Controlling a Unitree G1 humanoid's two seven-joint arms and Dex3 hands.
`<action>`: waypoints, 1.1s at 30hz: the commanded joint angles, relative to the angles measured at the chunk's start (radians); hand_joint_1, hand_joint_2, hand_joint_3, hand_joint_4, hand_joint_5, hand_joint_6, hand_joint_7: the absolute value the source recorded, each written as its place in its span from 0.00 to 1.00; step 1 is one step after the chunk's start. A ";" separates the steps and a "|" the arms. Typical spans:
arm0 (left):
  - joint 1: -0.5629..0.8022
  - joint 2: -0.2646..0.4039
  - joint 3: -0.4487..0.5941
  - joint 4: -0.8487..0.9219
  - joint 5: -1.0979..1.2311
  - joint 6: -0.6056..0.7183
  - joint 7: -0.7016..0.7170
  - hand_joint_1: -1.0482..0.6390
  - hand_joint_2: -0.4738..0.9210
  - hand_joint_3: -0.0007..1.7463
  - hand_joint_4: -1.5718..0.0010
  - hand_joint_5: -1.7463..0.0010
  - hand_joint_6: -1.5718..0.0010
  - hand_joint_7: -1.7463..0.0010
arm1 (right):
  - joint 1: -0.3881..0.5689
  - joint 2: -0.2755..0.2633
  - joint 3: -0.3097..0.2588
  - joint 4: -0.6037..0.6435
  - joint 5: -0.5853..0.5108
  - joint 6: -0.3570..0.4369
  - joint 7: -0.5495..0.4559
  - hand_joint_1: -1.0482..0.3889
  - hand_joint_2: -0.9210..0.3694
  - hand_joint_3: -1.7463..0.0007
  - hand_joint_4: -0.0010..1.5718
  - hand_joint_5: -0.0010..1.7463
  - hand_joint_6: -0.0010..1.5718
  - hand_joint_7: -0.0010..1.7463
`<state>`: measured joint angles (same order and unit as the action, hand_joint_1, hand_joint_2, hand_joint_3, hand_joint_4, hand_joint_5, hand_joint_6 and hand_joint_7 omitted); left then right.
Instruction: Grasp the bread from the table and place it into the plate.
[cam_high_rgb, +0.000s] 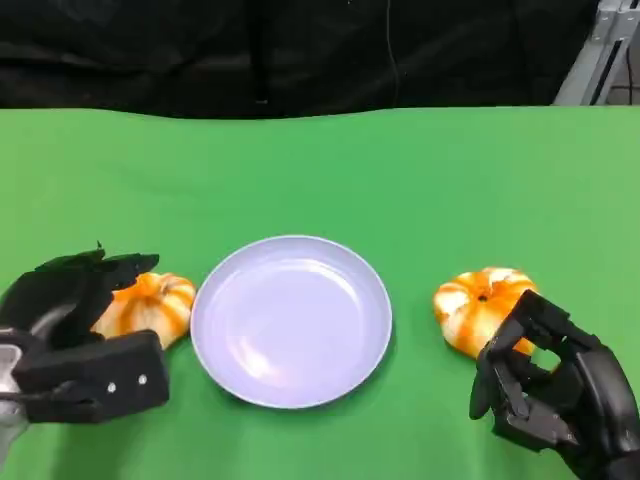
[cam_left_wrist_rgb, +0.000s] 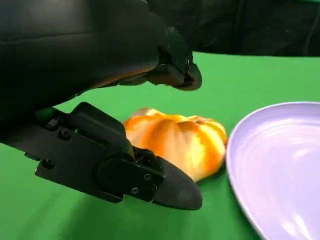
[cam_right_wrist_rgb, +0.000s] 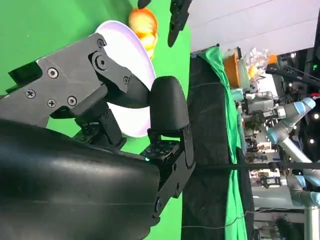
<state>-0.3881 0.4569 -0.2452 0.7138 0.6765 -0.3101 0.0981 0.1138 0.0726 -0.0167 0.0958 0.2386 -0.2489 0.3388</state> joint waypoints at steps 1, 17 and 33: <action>-0.070 -0.005 -0.043 0.139 0.004 -0.016 0.046 0.15 1.00 0.08 0.81 0.97 0.71 0.99 | -0.004 -0.005 -0.002 -0.003 0.011 0.000 -0.006 0.64 0.24 0.37 0.52 1.00 0.38 1.00; -0.168 -0.082 -0.166 0.426 0.004 -0.046 0.228 0.53 1.00 0.13 0.60 0.96 0.52 0.97 | 0.008 -0.002 0.000 -0.028 0.012 0.015 -0.010 0.64 0.24 0.37 0.53 1.00 0.38 1.00; -0.151 -0.060 -0.138 0.365 -0.028 0.037 0.348 0.58 1.00 0.17 0.53 0.02 0.55 0.23 | 0.005 -0.008 -0.005 -0.020 0.015 0.012 -0.003 0.63 0.25 0.37 0.53 1.00 0.38 1.00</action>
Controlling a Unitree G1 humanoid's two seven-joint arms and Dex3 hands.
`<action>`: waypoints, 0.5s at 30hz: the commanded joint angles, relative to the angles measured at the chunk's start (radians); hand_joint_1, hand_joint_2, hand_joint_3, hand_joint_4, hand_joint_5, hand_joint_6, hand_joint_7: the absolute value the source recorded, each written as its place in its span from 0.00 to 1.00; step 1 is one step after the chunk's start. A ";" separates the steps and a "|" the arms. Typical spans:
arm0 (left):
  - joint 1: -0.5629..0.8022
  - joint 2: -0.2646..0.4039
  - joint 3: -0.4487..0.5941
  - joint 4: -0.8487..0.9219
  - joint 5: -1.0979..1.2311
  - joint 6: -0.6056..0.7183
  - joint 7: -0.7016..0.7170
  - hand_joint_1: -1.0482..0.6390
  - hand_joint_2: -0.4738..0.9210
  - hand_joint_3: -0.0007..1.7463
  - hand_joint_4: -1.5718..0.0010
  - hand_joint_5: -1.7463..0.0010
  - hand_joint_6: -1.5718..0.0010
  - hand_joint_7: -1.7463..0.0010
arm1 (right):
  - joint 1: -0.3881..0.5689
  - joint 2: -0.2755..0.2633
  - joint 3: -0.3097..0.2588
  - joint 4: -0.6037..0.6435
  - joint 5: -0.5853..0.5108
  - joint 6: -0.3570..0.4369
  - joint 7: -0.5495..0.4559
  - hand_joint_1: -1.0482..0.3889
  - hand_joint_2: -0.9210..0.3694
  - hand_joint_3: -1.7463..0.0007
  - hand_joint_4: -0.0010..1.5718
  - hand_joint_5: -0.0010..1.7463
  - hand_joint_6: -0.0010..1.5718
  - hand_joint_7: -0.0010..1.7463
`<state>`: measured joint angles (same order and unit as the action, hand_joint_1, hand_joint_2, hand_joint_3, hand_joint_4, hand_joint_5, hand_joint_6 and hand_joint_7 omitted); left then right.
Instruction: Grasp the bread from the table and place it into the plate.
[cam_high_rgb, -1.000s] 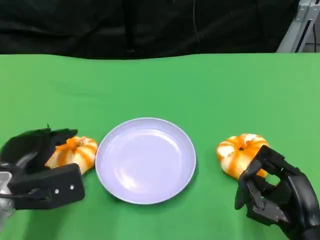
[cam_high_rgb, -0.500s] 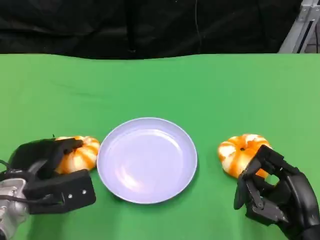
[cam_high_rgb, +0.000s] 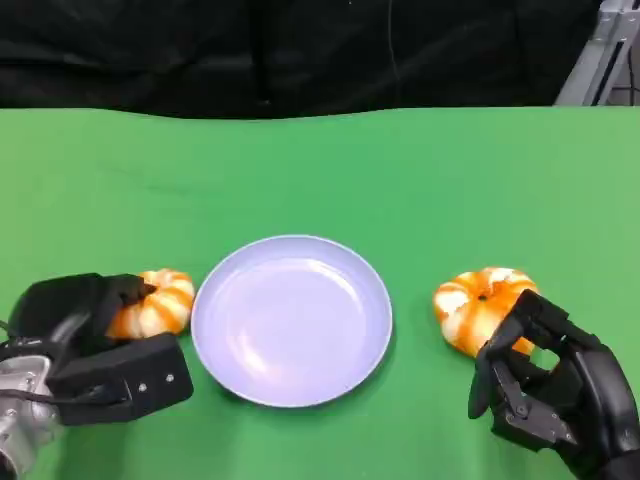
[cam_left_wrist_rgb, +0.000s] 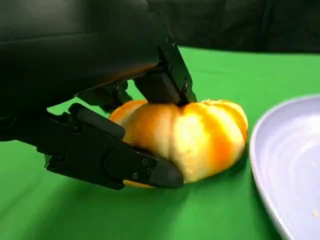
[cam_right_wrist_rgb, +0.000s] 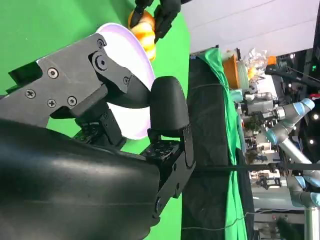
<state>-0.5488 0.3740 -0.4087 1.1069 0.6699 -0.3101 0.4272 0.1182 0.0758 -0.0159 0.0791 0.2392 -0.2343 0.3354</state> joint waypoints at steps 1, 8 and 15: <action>0.012 0.027 0.031 -0.044 -0.027 0.040 0.010 0.58 1.00 0.17 0.54 0.01 0.59 0.17 | 0.000 -0.011 -0.007 -0.003 0.015 -0.002 0.001 0.63 0.25 0.37 0.53 1.00 0.38 1.00; 0.041 0.068 0.064 -0.178 -0.033 0.071 0.000 0.60 1.00 0.09 0.57 0.00 0.70 0.02 | -0.003 -0.010 -0.010 0.006 0.016 -0.014 0.006 0.63 0.25 0.36 0.53 1.00 0.38 1.00; 0.100 0.096 0.112 -0.408 -0.073 0.100 -0.109 0.59 1.00 0.13 0.58 0.00 0.69 0.02 | -0.007 -0.013 -0.012 0.015 0.014 -0.018 0.008 0.64 0.25 0.36 0.53 1.00 0.38 1.00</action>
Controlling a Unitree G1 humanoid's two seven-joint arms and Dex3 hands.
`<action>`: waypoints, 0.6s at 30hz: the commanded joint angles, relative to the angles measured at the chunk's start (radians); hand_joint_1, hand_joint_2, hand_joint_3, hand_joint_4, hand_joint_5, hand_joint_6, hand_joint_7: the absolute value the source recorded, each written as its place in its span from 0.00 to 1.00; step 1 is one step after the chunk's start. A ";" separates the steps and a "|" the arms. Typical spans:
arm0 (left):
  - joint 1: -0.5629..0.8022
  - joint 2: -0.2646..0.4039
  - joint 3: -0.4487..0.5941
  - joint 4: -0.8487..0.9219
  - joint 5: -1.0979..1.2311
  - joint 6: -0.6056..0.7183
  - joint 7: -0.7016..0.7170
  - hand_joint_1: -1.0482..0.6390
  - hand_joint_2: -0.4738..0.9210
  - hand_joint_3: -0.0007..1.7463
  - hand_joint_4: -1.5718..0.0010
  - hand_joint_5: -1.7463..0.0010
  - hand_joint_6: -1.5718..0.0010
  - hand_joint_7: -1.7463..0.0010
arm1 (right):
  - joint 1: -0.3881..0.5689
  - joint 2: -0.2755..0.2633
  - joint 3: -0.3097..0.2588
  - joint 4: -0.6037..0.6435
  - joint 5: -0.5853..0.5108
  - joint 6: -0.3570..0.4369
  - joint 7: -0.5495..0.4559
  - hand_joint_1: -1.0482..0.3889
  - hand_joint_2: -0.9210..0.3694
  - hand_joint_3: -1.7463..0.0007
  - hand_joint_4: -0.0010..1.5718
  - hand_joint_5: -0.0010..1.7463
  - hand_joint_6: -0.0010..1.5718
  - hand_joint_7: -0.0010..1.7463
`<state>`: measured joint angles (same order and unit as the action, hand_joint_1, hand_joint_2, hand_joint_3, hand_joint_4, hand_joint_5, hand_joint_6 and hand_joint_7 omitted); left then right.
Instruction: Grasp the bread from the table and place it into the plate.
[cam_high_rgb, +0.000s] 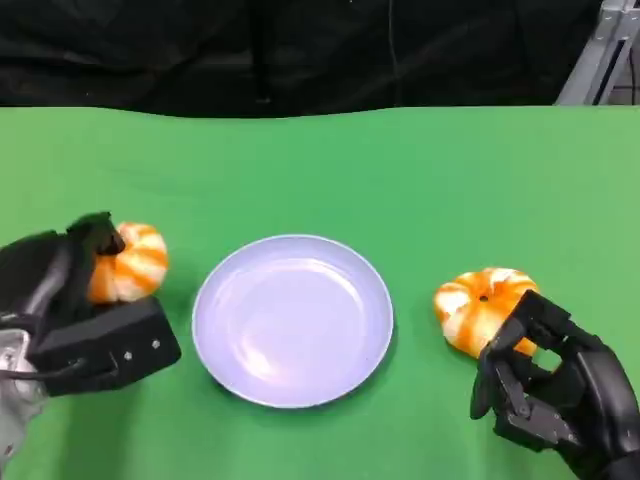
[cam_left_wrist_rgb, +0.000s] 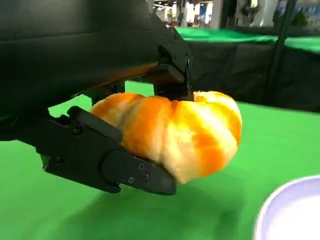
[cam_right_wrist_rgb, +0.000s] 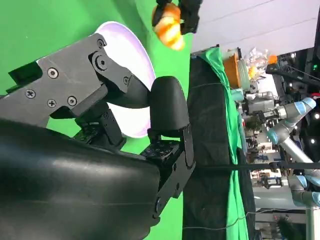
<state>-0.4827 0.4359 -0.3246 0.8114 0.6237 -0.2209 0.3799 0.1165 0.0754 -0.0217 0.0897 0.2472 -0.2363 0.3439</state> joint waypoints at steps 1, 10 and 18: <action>0.043 0.033 0.033 -0.152 -0.032 0.008 -0.080 0.59 1.00 0.14 0.58 0.00 0.68 0.02 | -0.004 -0.012 -0.005 0.000 0.003 -0.012 -0.004 0.63 0.25 0.36 0.53 1.00 0.38 1.00; 0.085 -0.006 0.022 -0.376 -0.027 0.035 -0.199 0.61 0.99 0.15 0.55 0.00 0.61 0.06 | -0.005 -0.011 -0.004 0.003 0.007 -0.017 -0.002 0.63 0.25 0.36 0.53 1.00 0.38 1.00; 0.049 -0.067 -0.013 -0.342 -0.007 0.019 -0.215 0.63 0.99 0.17 0.54 0.00 0.56 0.11 | -0.005 -0.010 -0.002 -0.005 0.006 -0.001 -0.009 0.63 0.25 0.36 0.53 1.00 0.38 1.00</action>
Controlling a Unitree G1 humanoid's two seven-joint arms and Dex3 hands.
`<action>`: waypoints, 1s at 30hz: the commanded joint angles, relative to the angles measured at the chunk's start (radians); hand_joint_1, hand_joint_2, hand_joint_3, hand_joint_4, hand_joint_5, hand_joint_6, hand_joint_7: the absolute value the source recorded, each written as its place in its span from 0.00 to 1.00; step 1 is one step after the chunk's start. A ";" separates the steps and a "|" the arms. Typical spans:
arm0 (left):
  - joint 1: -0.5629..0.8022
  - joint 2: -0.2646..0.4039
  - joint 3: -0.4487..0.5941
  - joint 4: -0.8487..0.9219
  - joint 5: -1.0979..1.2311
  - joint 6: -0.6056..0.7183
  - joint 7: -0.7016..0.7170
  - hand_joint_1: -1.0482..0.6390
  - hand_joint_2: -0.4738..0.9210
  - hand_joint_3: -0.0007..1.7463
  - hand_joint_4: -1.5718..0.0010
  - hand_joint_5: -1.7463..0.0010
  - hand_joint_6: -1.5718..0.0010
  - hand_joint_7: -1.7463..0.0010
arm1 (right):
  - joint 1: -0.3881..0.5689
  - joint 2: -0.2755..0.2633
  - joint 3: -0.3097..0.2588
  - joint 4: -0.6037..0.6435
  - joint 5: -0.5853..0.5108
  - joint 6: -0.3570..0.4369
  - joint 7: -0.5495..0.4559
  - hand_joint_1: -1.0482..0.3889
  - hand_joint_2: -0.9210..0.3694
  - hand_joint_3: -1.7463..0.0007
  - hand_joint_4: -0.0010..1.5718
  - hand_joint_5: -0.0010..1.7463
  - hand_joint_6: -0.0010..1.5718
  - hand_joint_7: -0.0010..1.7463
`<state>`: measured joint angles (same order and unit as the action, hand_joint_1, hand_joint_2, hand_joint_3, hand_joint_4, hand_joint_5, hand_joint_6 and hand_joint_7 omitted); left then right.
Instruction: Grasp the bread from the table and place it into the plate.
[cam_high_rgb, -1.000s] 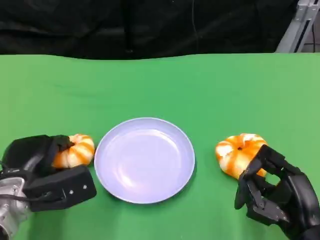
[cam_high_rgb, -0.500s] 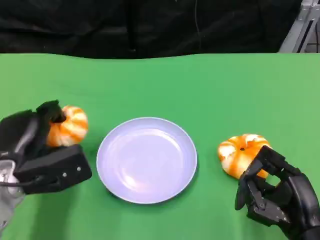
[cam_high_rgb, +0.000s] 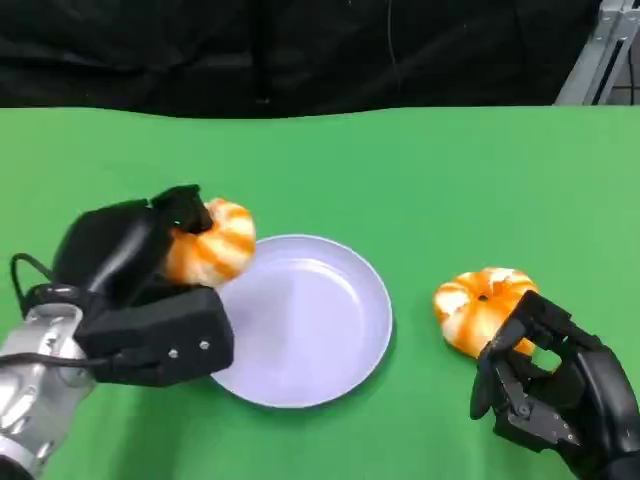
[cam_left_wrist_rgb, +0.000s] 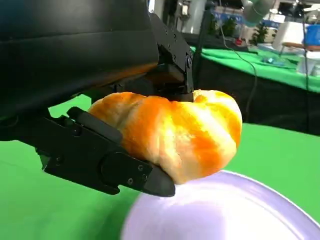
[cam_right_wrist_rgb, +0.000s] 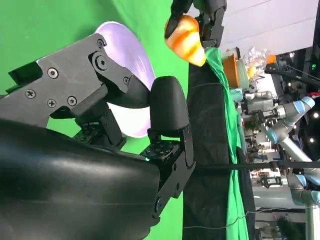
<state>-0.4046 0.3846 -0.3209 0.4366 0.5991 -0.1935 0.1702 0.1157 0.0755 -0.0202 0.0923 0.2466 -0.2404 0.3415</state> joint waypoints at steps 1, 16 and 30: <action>-0.039 -0.024 -0.024 0.048 0.022 -0.015 -0.004 0.63 0.99 0.18 0.55 0.00 0.58 0.09 | -0.003 -0.010 -0.003 -0.012 0.009 0.010 -0.008 0.63 0.25 0.37 0.53 1.00 0.38 1.00; -0.129 -0.127 -0.085 0.284 0.017 -0.135 -0.007 0.59 1.00 0.21 0.59 0.01 0.54 0.21 | -0.001 -0.004 0.005 -0.016 0.005 0.006 -0.013 0.64 0.24 0.37 0.52 1.00 0.38 1.00; -0.141 -0.087 -0.138 0.287 0.049 -0.179 -0.139 0.15 1.00 0.24 0.86 0.96 0.71 1.00 | 0.005 -0.007 0.012 -0.031 0.006 0.011 -0.019 0.64 0.25 0.36 0.52 1.00 0.38 1.00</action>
<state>-0.5303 0.2681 -0.4538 0.7379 0.6470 -0.3618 0.0628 0.1170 0.0784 -0.0056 0.0673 0.2455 -0.2281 0.3240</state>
